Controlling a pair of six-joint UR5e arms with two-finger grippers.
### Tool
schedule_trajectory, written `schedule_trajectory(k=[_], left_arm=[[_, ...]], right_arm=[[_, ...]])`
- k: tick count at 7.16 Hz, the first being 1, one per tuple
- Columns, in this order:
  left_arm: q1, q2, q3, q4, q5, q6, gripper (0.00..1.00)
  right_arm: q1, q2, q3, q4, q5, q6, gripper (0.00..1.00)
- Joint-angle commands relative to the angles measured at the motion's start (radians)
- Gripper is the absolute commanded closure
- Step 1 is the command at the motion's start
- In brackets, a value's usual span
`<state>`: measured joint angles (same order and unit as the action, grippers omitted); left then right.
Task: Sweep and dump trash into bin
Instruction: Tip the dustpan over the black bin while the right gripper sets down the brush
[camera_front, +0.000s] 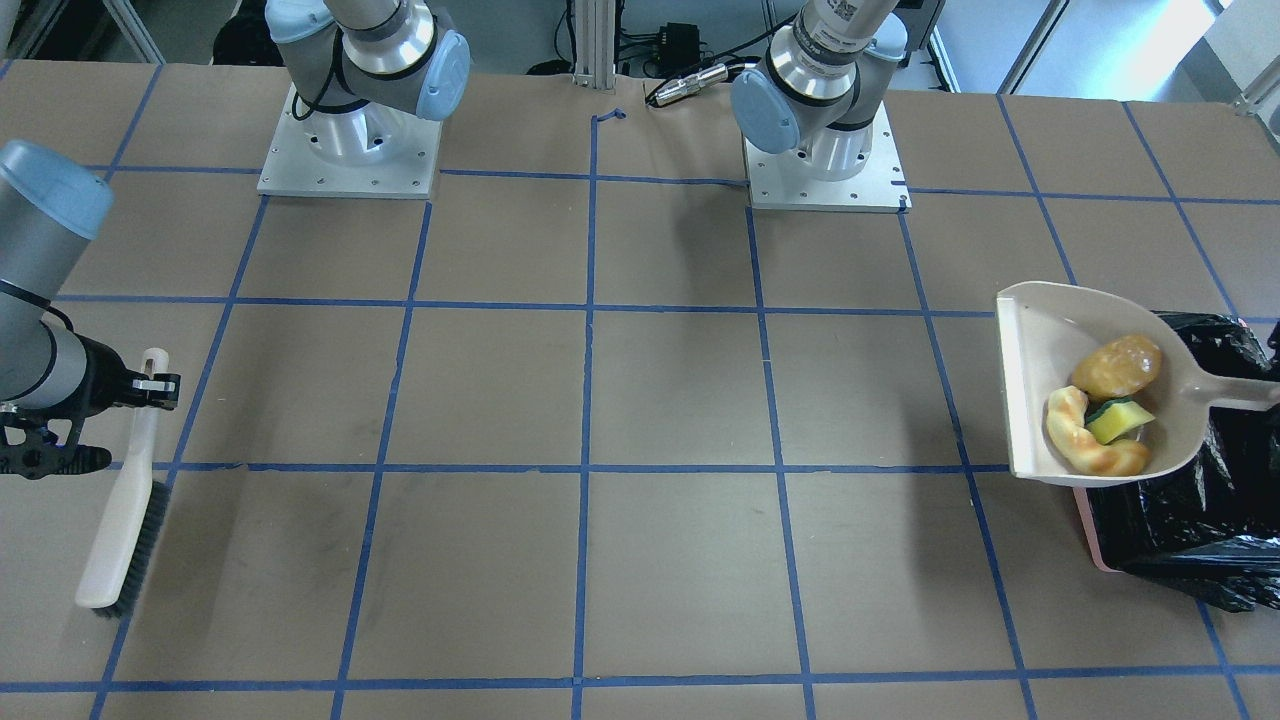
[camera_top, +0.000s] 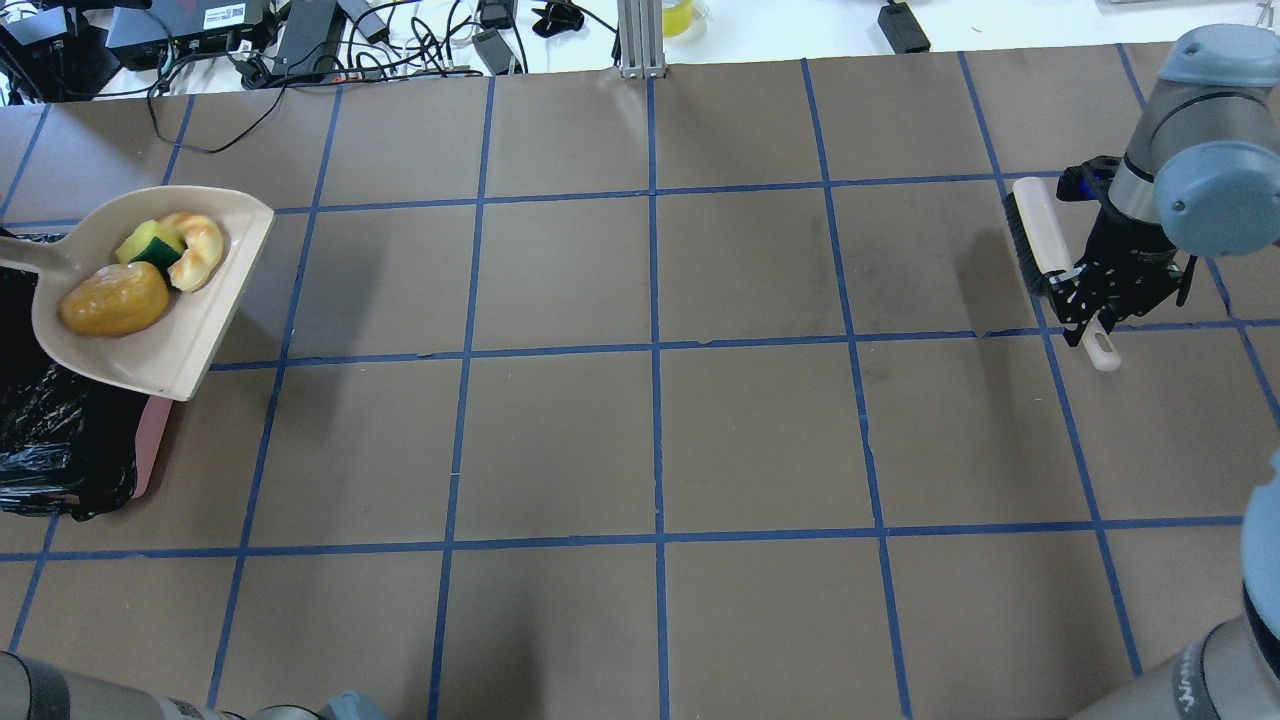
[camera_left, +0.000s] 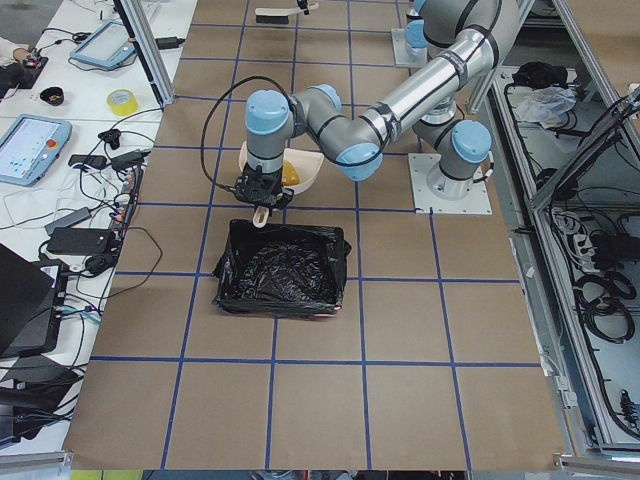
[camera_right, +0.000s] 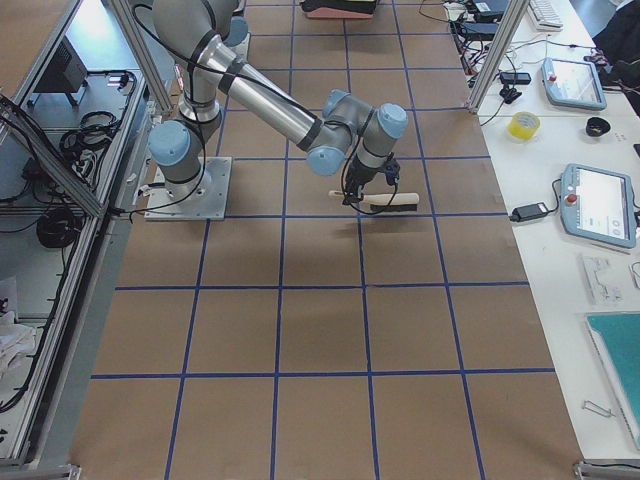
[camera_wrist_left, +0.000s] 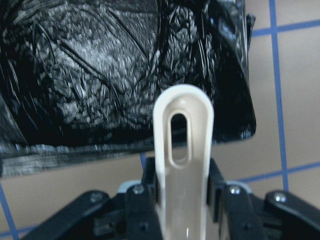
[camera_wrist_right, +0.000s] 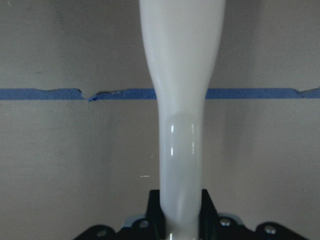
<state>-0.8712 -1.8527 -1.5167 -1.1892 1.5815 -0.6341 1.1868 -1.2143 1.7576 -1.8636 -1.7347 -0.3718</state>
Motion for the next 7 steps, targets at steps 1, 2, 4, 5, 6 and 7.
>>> schedule_trajectory(k=[1,2,4,5,6,7], left_arm=[[0.107,-0.078,0.096,0.012,0.023,0.234,1.0],[0.13,-0.106,0.133,0.034,0.019,0.288,1.0],[0.135,-0.187,0.182,0.187,0.006,0.452,1.0],[0.136,-0.2,0.184,0.254,-0.053,0.511,1.0],[0.136,-0.207,0.184,0.351,-0.122,0.584,1.0],[0.136,-0.206,0.19,0.368,-0.189,0.629,1.0]], right_arm=[[-0.003,0.03,-0.007,-0.002,0.006,-0.004,0.98],[-0.003,0.032,-0.009,-0.002,0.009,-0.007,0.96],[-0.003,0.033,-0.003,-0.003,0.011,-0.01,0.94],[-0.003,0.033,-0.003,-0.005,0.014,-0.009,0.77],[-0.003,0.039,0.0,-0.046,0.017,-0.009,0.32],[-0.003,0.054,0.0,-0.063,0.015,-0.013,0.16]])
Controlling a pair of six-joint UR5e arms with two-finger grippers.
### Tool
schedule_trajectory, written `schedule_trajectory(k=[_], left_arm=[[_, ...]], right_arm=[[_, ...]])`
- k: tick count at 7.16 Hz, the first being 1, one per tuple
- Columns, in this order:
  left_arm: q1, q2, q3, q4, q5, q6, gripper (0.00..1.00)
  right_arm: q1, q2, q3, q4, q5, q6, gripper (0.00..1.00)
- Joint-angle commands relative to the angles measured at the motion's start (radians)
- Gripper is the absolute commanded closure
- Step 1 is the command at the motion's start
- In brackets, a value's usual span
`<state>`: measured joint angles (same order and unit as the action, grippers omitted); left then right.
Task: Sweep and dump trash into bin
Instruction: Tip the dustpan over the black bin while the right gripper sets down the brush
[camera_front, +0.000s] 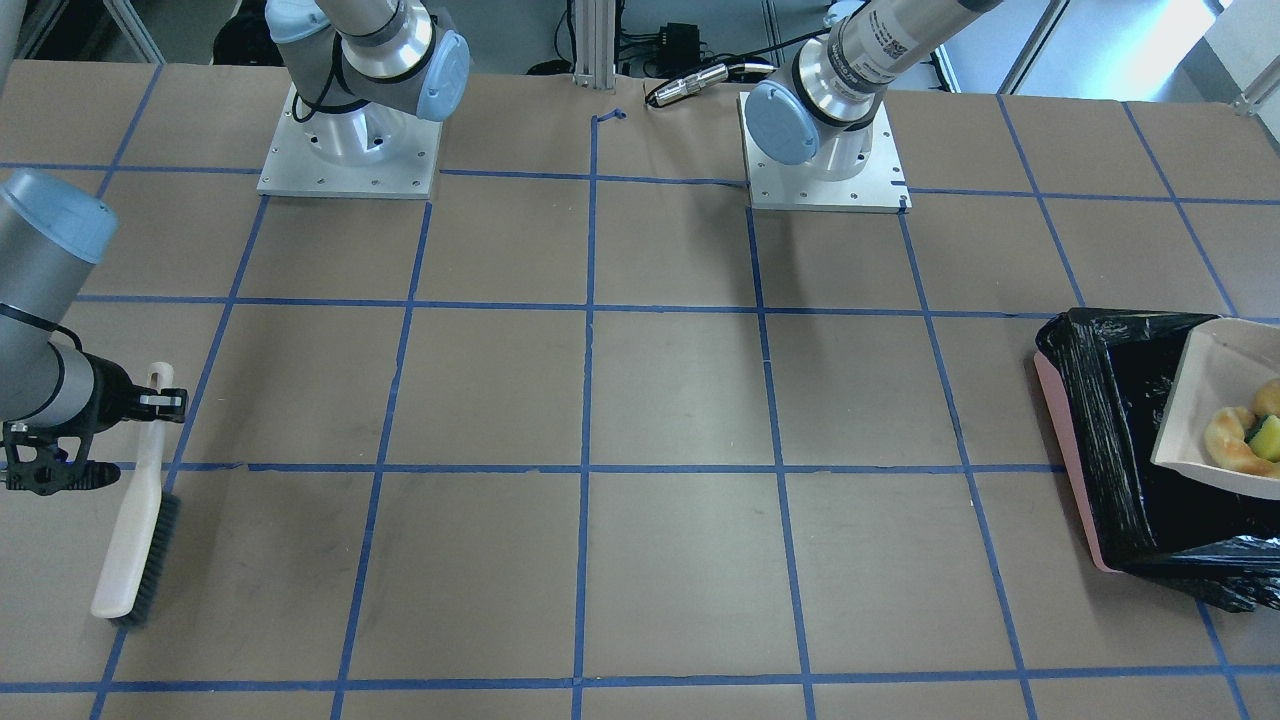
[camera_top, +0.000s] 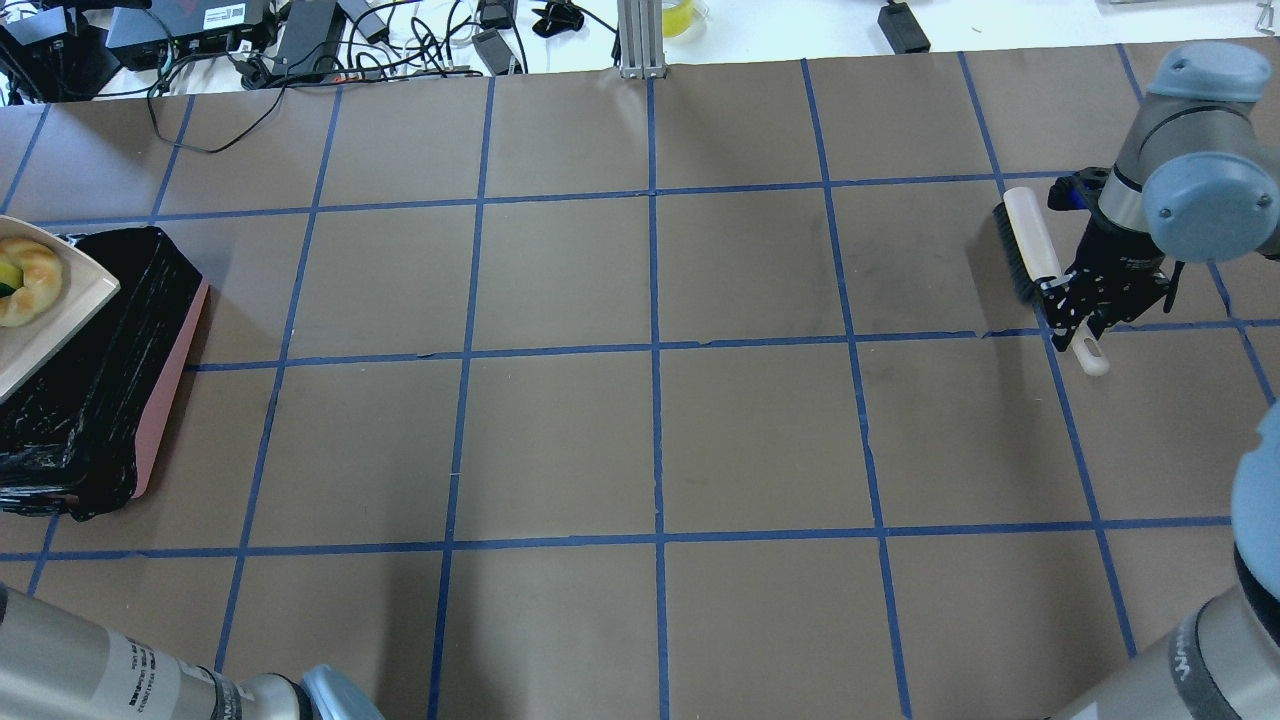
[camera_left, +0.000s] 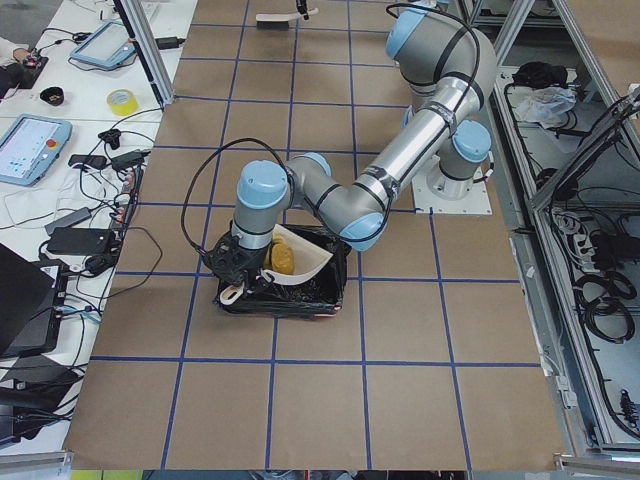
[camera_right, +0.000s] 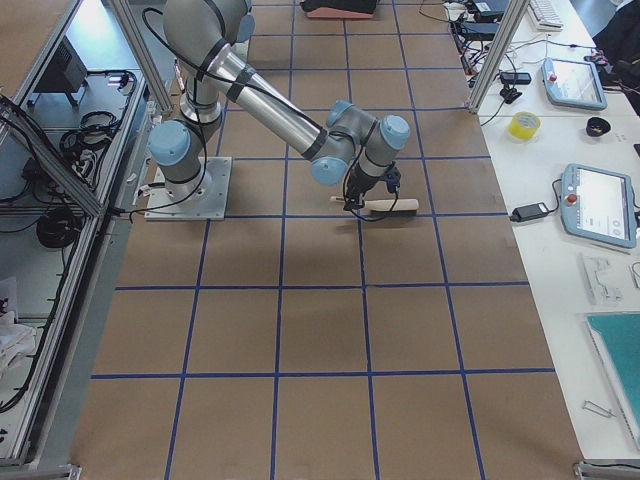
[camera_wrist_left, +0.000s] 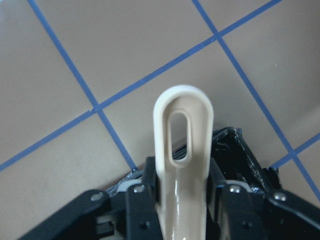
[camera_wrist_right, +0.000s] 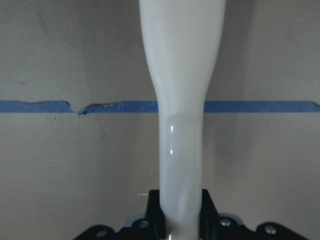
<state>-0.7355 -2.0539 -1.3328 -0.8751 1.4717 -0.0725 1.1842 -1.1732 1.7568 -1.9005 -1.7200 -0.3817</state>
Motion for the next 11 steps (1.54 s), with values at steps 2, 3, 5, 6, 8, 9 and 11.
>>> schedule_trajectory(k=[2,3,5,6,8,9,11], left_arm=[[0.018,0.027,-0.016,0.064,-0.295,0.163,1.0],[0.034,0.029,-0.017,0.068,-0.42,0.178,1.0],[0.048,0.029,-0.019,0.076,-0.438,0.246,1.0],[0.063,0.034,-0.019,0.076,-0.502,0.244,1.0],[0.099,0.032,-0.054,0.074,-0.656,0.317,1.0],[0.126,0.029,-0.058,0.074,-0.735,0.338,1.0],[0.134,0.04,-0.054,0.076,-0.801,0.355,1.0]], right_arm=[[0.0,0.012,-0.006,-0.025,0.002,-0.042,0.01],[0.0,0.003,-0.022,-0.02,0.003,-0.04,0.01],[0.0,-0.008,-0.084,-0.008,0.0,-0.045,0.01],[0.0,-0.054,-0.112,0.018,0.0,-0.046,0.0],[0.008,-0.182,-0.144,0.081,0.014,-0.048,0.0],[0.011,-0.25,-0.17,0.13,0.043,-0.036,0.0],[0.026,-0.292,-0.27,0.217,0.111,-0.034,0.0]])
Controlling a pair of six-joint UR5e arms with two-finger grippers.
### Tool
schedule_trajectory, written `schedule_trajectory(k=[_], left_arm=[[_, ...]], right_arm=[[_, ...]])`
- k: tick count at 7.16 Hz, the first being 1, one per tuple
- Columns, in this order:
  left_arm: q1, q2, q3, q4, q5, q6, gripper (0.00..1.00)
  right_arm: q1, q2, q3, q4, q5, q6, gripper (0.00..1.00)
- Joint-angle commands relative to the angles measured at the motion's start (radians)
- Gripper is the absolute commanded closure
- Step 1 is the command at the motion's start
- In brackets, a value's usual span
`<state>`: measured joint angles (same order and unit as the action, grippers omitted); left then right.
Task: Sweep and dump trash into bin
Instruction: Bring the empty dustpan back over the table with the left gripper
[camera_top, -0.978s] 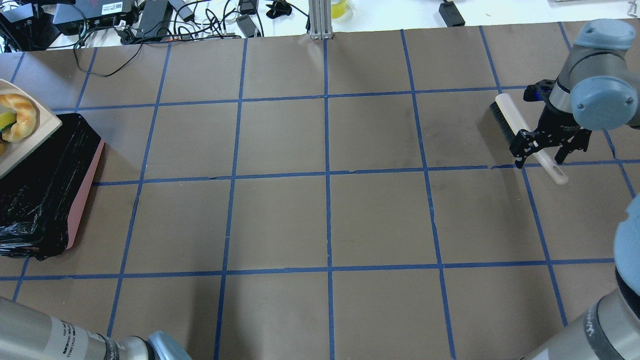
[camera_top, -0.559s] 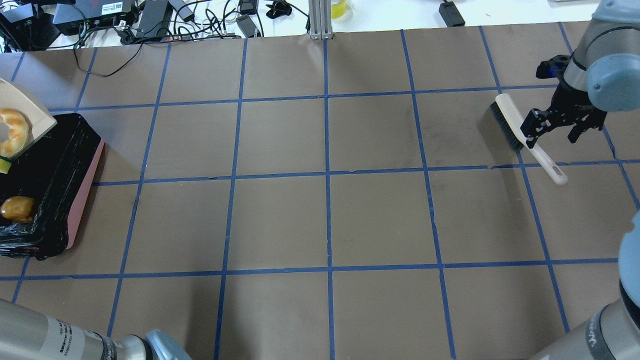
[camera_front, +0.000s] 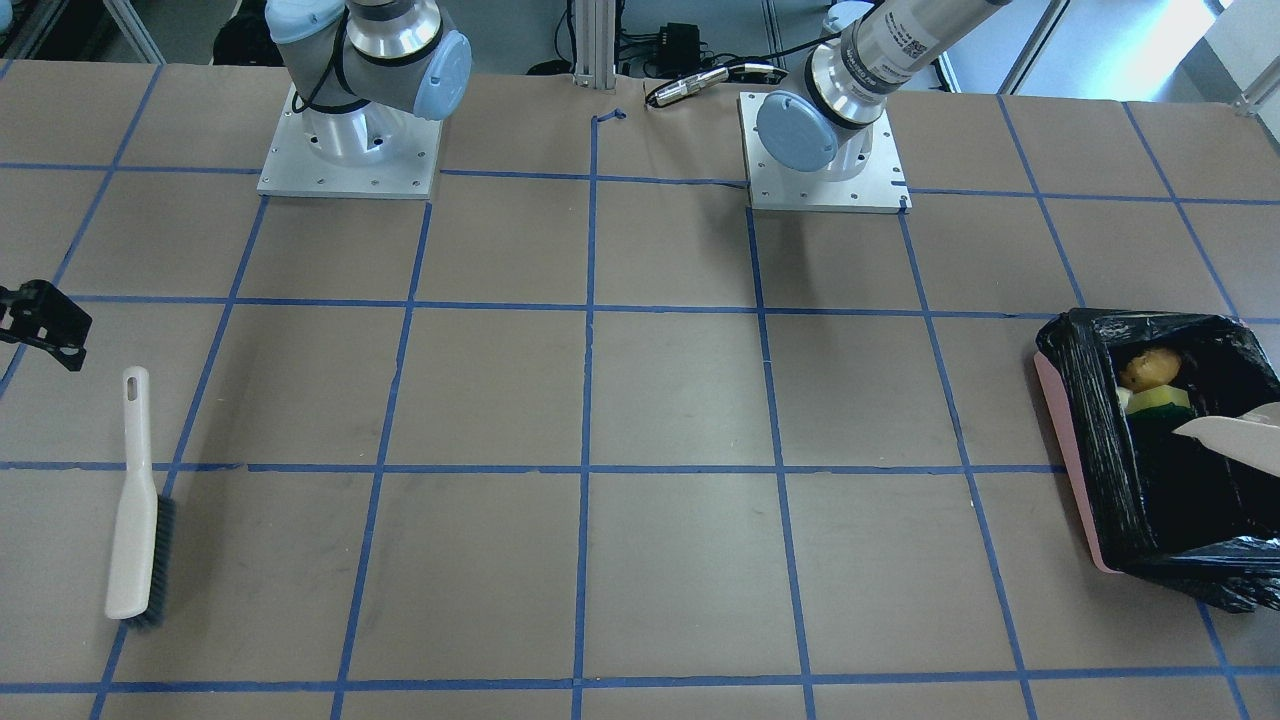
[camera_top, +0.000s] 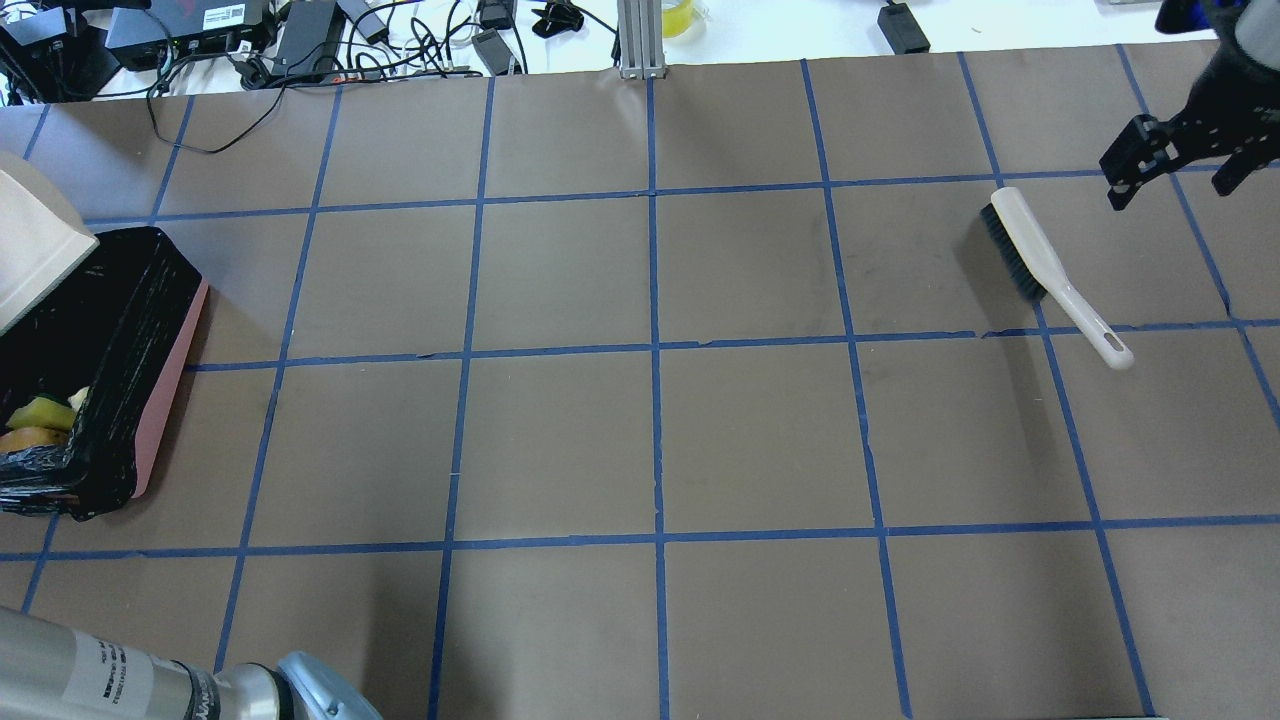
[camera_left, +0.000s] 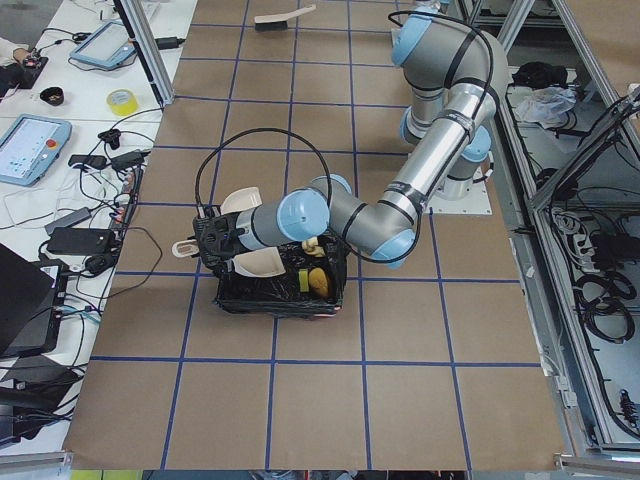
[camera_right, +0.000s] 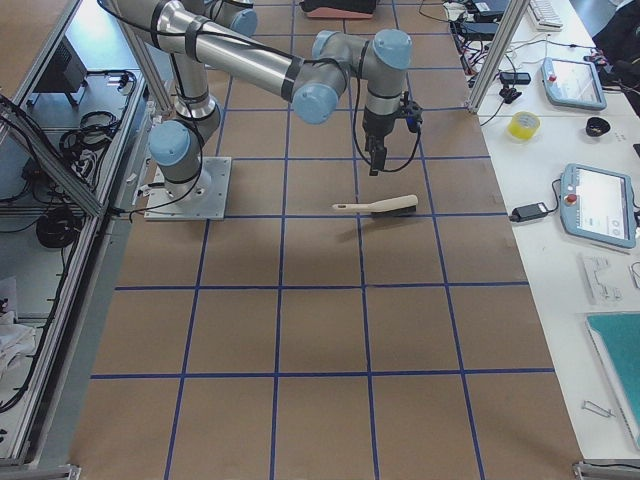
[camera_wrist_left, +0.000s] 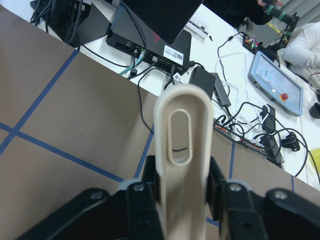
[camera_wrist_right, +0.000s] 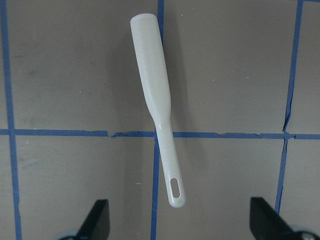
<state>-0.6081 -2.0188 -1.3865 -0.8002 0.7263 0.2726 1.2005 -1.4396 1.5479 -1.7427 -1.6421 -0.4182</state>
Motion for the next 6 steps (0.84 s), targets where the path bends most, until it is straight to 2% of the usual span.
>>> schedule_trajectory(k=[1,2,3,4,6], left_arm=[[0.005,0.009,0.0,0.001,-0.067,0.011,1.0],[0.005,0.009,-0.005,-0.004,-0.091,0.025,1.0],[0.005,0.011,-0.011,-0.01,-0.155,0.072,1.0],[0.001,0.024,-0.014,-0.01,-0.145,0.071,1.0],[-0.047,0.054,-0.009,0.043,-0.137,0.066,1.0]], right_arm=[[0.057,-0.028,-0.136,0.18,0.054,0.077,0.0],[0.1,-0.03,-0.176,0.228,0.062,0.187,0.0],[0.163,-0.038,-0.175,0.236,0.061,0.231,0.0],[0.23,-0.065,-0.164,0.233,0.05,0.267,0.0],[0.257,-0.073,-0.122,0.22,0.065,0.354,0.0]])
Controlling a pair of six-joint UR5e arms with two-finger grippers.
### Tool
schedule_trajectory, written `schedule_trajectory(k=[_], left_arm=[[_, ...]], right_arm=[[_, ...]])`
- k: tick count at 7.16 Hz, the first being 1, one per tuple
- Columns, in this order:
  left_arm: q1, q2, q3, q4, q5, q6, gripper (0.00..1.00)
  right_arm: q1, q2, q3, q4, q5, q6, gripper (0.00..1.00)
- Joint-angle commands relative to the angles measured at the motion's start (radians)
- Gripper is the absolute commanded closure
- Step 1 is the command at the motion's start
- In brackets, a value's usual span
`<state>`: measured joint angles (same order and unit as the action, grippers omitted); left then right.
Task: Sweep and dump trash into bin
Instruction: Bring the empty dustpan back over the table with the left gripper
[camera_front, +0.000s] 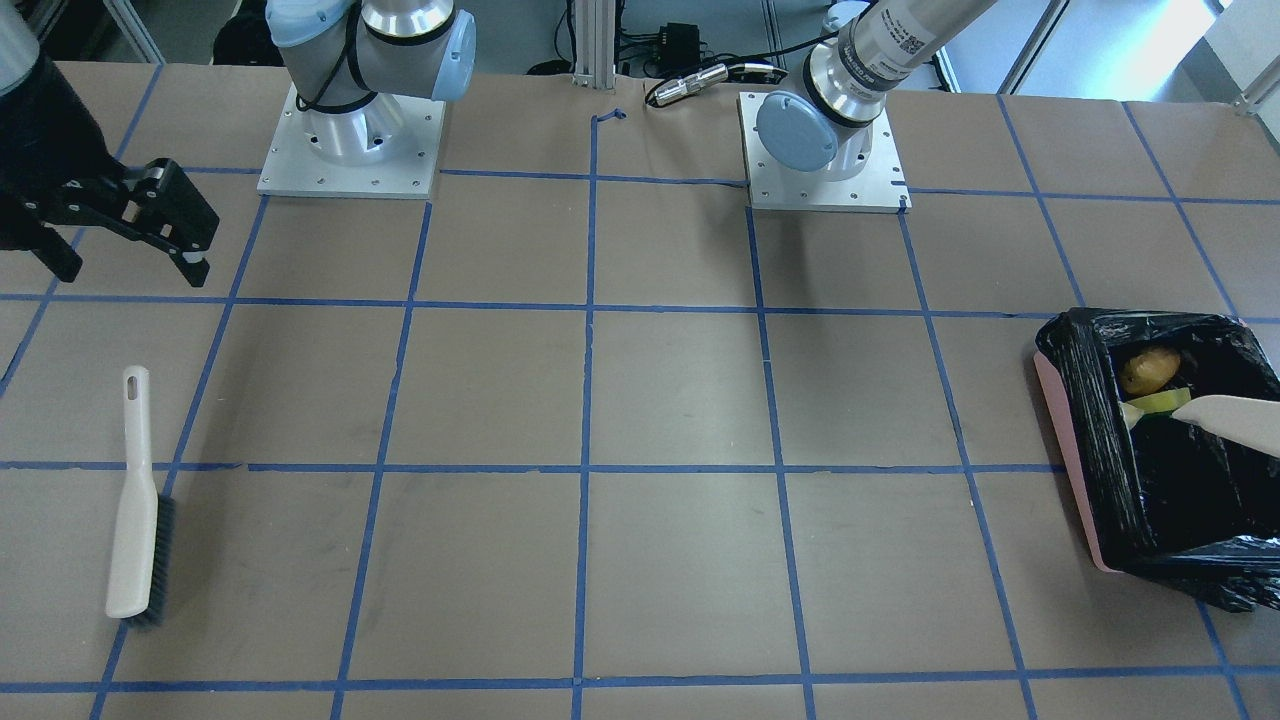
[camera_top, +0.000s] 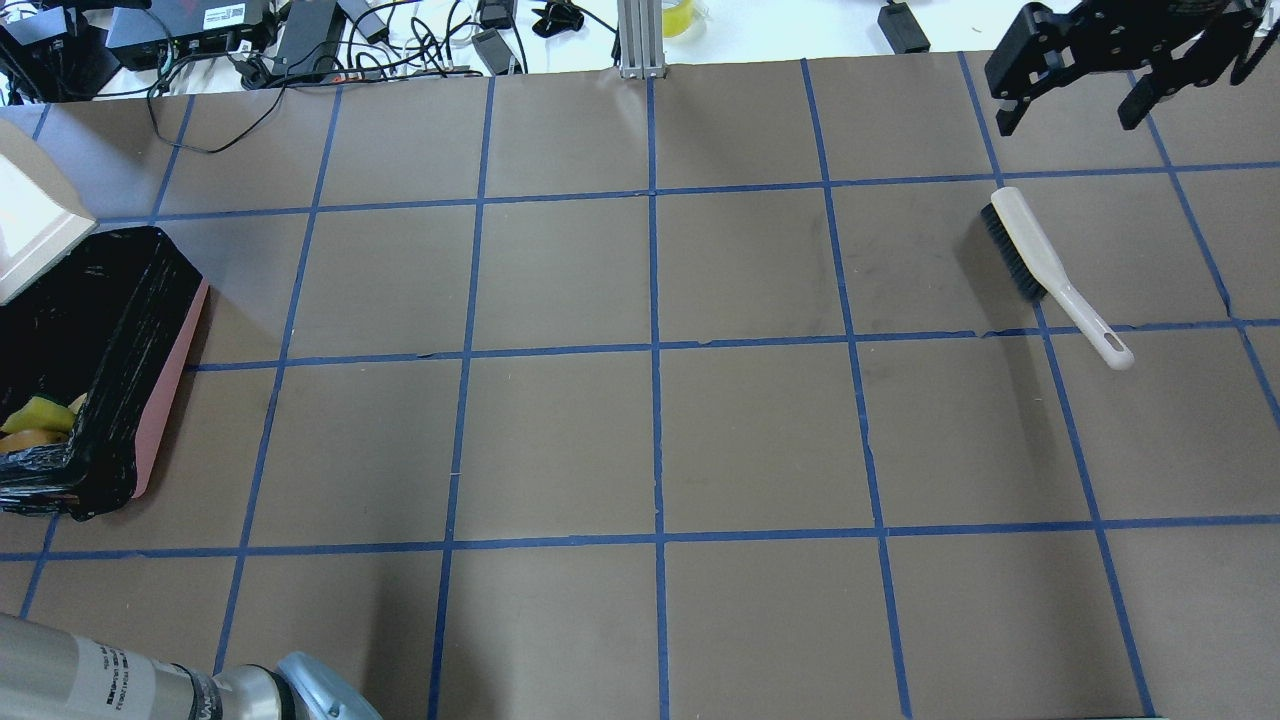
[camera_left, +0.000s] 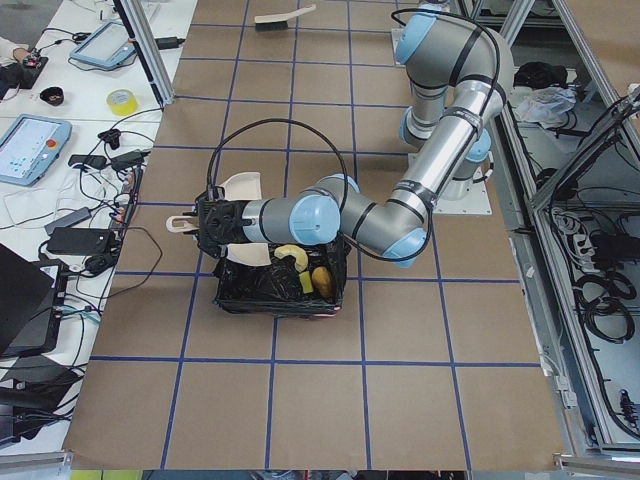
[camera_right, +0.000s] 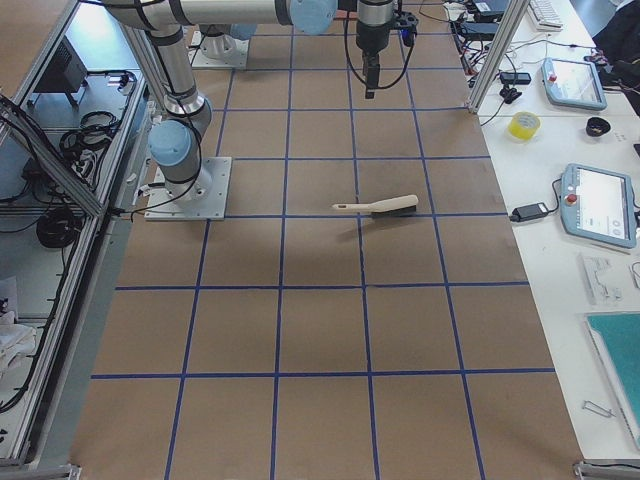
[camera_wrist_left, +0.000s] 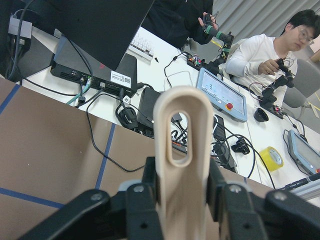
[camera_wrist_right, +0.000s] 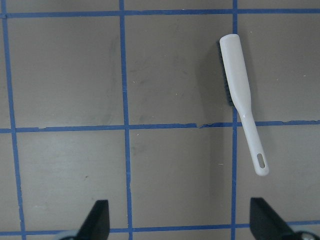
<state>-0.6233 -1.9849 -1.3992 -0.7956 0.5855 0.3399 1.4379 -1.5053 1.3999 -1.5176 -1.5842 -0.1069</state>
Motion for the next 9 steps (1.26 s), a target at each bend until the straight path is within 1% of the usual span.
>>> schedule_trajectory(k=[1,2,3,4,5,6,7,8,9], left_arm=[[-0.099,0.041,-0.001,0.065,0.11,-0.068,1.0],[-0.171,0.057,-0.001,0.078,0.289,-0.278,1.0],[-0.249,0.064,-0.001,0.107,0.353,-0.394,1.0],[-0.301,0.051,-0.004,0.117,0.414,-0.498,1.0],[-0.334,0.043,-0.03,0.18,0.419,-0.595,1.0],[-0.36,0.049,-0.082,0.259,0.422,-0.68,1.0],[-0.399,0.057,-0.09,0.262,0.479,-0.822,1.0],[-0.451,0.043,-0.09,0.266,0.534,-1.027,1.0],[-0.501,0.04,-0.098,0.26,0.619,-1.219,1.0]], right_arm=[[0.025,-0.028,0.046,-0.022,0.009,0.042,0.0],[0.032,-0.039,0.082,-0.038,0.009,0.041,0.0],[0.032,-0.053,0.109,-0.086,0.009,0.041,0.0],[0.032,-0.052,0.116,-0.12,0.007,0.041,0.0],[0.035,-0.052,0.116,-0.146,0.009,0.041,0.0],[0.05,-0.049,0.119,-0.144,0.041,0.039,0.0],[0.055,-0.052,0.116,-0.147,0.073,0.038,0.0],[0.064,-0.052,0.114,-0.145,0.076,0.036,0.0],[0.085,-0.052,0.114,-0.135,0.07,0.041,0.0]])
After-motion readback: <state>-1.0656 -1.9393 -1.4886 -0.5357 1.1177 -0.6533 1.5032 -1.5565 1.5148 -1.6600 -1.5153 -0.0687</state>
